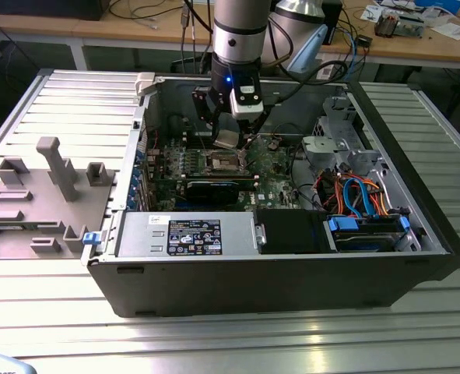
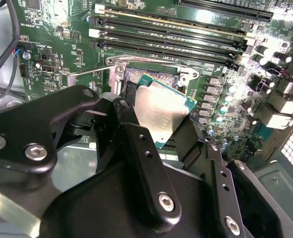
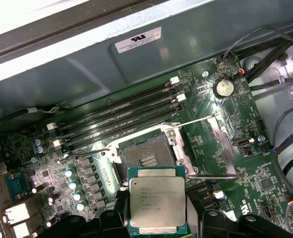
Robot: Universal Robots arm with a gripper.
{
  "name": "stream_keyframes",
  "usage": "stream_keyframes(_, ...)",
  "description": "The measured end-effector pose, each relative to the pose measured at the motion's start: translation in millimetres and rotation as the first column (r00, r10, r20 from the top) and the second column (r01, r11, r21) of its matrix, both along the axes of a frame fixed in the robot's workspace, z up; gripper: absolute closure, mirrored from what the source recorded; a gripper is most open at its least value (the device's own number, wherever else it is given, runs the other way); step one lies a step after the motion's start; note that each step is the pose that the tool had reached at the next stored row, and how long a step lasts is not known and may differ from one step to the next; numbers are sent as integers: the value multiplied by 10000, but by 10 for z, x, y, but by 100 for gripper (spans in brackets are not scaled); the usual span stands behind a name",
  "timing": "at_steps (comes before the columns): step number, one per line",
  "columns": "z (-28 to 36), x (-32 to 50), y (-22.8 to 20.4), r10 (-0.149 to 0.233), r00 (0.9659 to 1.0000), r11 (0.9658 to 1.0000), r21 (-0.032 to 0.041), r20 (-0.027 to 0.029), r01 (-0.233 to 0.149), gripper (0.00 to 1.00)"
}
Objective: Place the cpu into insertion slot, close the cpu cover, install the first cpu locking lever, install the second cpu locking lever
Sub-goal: 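Place the cpu into insertion slot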
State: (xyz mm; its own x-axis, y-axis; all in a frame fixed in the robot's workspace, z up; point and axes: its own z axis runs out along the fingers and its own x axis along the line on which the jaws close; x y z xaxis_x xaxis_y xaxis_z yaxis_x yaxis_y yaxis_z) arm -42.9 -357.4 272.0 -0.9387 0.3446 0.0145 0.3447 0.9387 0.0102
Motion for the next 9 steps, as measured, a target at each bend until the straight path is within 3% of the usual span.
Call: stream_keyframes(9, -8, 0, 0, -194, 9998, 9998, 0, 0, 194, 45)
